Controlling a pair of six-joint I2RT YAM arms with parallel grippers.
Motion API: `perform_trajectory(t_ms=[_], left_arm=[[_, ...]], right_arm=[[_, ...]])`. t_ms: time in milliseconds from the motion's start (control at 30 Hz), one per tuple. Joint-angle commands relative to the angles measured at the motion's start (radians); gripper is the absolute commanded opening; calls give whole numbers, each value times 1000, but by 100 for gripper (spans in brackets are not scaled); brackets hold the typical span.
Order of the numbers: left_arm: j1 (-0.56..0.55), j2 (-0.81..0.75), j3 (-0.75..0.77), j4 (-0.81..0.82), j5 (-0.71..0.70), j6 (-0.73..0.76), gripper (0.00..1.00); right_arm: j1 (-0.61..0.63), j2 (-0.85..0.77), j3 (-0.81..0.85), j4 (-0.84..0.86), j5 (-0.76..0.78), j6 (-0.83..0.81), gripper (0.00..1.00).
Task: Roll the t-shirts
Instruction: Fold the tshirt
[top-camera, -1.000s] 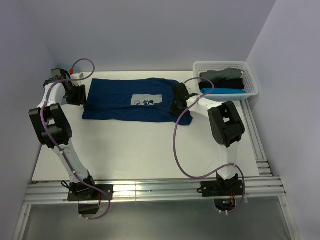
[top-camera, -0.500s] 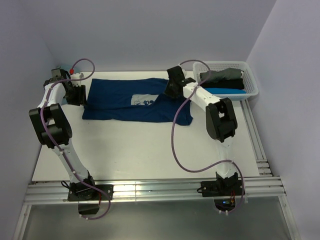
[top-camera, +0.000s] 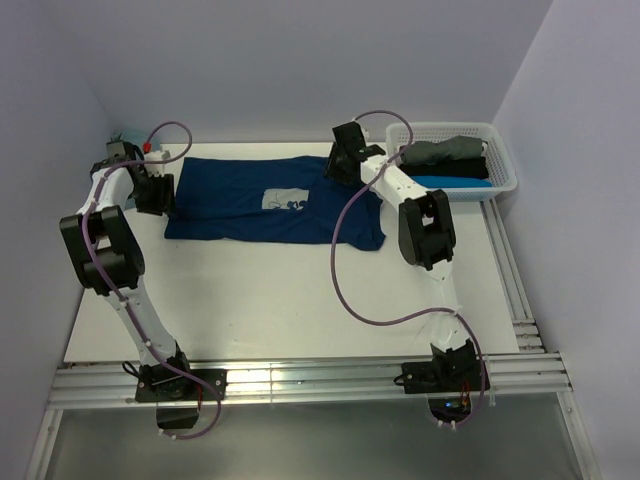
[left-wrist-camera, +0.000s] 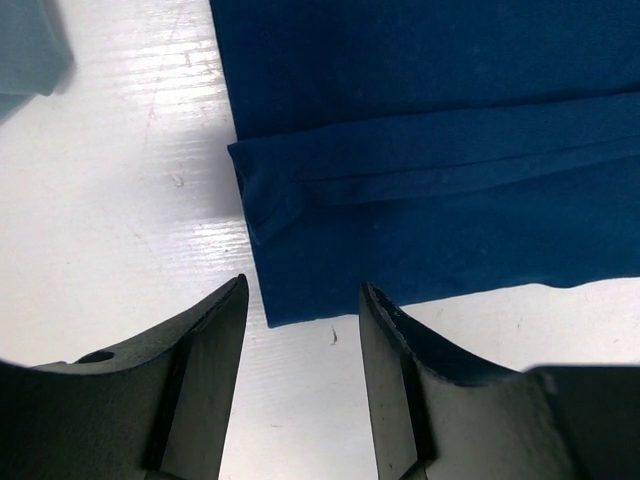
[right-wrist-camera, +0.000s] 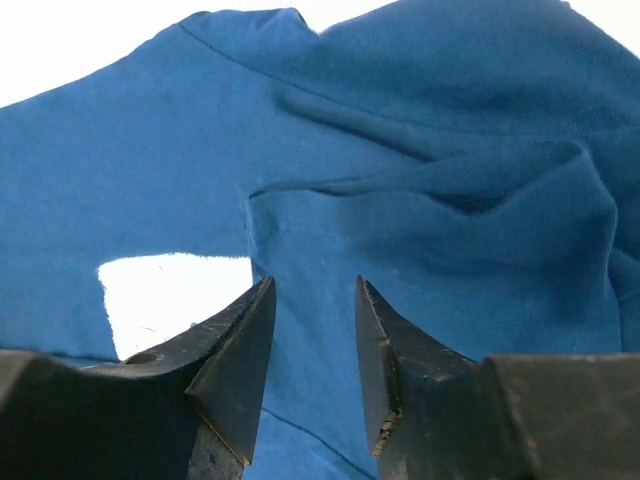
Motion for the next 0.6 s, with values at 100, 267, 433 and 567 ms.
perform_trajectory(t_ms=[100,267,433,567], left_arm=[[-17,57,60,11,40,-9,53],[-37,143,136,-2,11,-35,51],[-46,185,169,12,-1,-63,50],[-47,201,199,37,-7,-87,49]], right_arm=[[-3,-79,-60,93,25,-18,47],[-1,-205,-204,130,53,-15,46],[-1,-349,-365,174,67,-9,46],[0,-434,-446,199,70,-7,46]])
